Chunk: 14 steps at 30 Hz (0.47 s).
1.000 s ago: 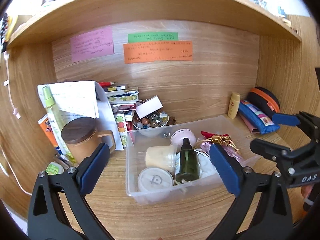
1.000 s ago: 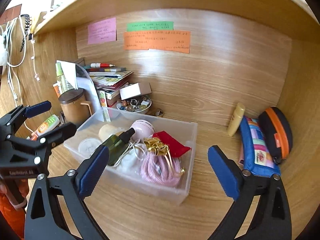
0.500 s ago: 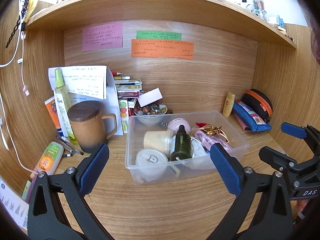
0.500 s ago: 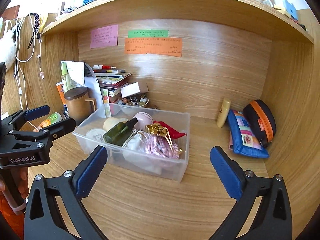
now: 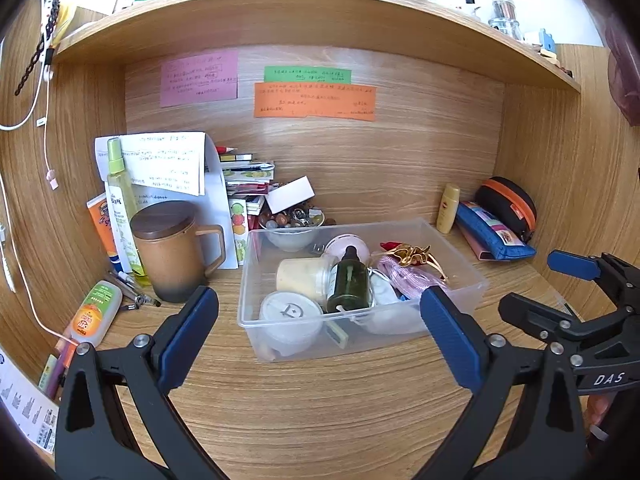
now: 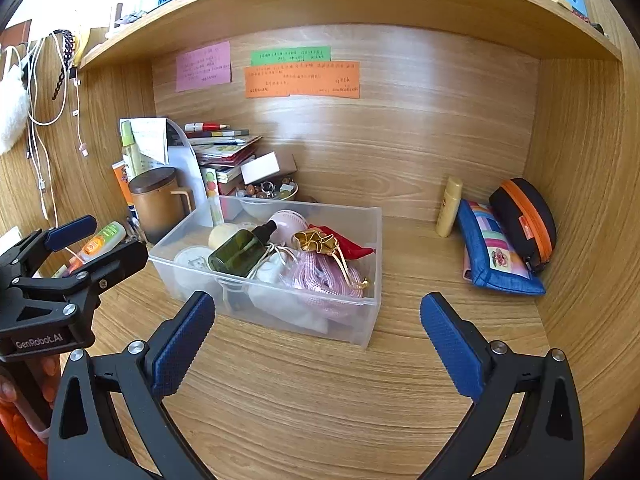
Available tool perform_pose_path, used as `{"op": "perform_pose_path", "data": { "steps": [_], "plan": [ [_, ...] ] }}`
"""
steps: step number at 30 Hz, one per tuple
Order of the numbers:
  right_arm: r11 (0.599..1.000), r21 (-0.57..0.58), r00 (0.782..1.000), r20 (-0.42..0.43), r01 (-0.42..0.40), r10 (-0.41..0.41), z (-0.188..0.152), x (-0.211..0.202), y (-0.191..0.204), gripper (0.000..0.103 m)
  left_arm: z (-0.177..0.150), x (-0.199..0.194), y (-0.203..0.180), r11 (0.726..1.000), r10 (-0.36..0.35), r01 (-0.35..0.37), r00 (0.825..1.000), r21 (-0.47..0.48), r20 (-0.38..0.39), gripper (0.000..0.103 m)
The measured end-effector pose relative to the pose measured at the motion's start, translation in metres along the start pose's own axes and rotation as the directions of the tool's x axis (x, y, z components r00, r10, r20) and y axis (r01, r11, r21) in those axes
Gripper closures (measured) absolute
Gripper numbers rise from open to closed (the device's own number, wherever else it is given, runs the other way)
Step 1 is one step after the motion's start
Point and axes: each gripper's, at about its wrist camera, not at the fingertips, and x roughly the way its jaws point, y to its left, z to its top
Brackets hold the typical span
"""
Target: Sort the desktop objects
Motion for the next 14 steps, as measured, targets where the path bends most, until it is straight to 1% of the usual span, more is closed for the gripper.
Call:
{"op": "perform_pose_path", "data": {
  "steps": [3,7,10,12,14],
  "plan": [
    [1.0,0.004,1.0,-0.006,-0.003,0.003,0.0,0.003,-0.001,0.001,0.001,-0.002,-0.004,1.0,-0.01,0.009,1.0,0.017,0.017,0.001],
    [1.0,0.013,1.0,-0.015,-0.011,0.011,0.001,0.008,-0.004,0.001,0.003,-0.004,-0.008,0.999,0.003,-0.005,0.999,0.04,0.044,0.001],
    [1.0,0.017,1.0,-0.026,-0.016,0.017,0.002,0.013,-0.005,0.001,0.005,-0.005,-0.009,0.999,0.0,-0.003,0.998,0.041,0.063,0.001],
    [1.0,0.019,1.0,-0.027,-0.016,0.017,0.002,0.014,-0.005,0.0,0.007,-0.004,-0.008,0.999,0.002,-0.004,0.998,0.039,0.062,0.001],
    [1.0,0.02,1.0,-0.024,-0.016,0.017,0.003,0.014,-0.006,0.001,0.008,0.0,-0.006,1.0,0.0,-0.001,0.999,0.021,0.041,0.001]
  ]
}}
